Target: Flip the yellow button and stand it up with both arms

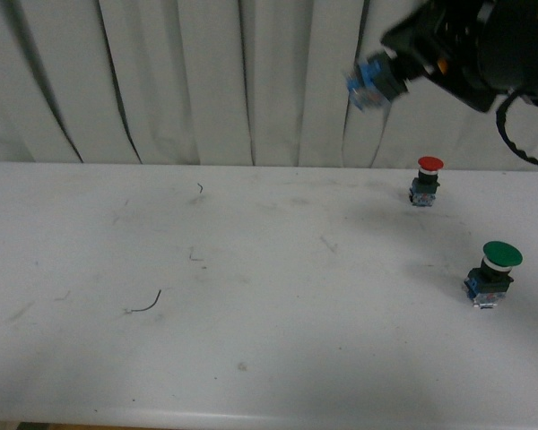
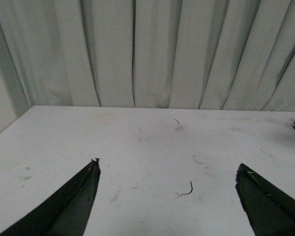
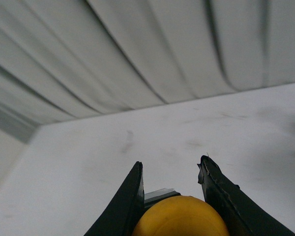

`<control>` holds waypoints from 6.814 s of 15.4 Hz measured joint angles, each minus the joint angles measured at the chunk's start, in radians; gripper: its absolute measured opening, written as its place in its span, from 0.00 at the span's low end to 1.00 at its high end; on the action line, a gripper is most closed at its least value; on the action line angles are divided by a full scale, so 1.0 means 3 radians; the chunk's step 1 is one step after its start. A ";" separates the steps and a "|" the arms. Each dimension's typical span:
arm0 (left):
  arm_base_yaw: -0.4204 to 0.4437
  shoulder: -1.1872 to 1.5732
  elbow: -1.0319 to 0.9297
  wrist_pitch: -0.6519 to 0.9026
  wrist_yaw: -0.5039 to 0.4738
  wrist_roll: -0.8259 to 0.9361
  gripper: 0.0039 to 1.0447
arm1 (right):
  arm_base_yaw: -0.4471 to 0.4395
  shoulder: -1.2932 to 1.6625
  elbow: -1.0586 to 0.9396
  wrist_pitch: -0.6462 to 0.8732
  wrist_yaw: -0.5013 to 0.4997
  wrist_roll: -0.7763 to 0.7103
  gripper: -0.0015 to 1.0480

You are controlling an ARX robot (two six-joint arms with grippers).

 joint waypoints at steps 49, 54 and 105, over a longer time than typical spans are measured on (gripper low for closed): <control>0.0000 0.0000 -0.0001 0.0000 -0.0001 0.0000 0.94 | -0.0319 0.2252 0.2270 -0.1905 0.1734 -0.1414 0.32; 0.0000 0.0000 0.0000 0.0001 -0.0001 0.0001 0.94 | -0.0319 0.2252 0.2270 -0.1896 0.1729 -0.1403 0.57; 0.0000 0.0000 0.0000 -0.0001 0.0001 0.0000 0.94 | -0.0720 -0.5961 -0.3415 -0.1886 0.0811 -0.1605 0.02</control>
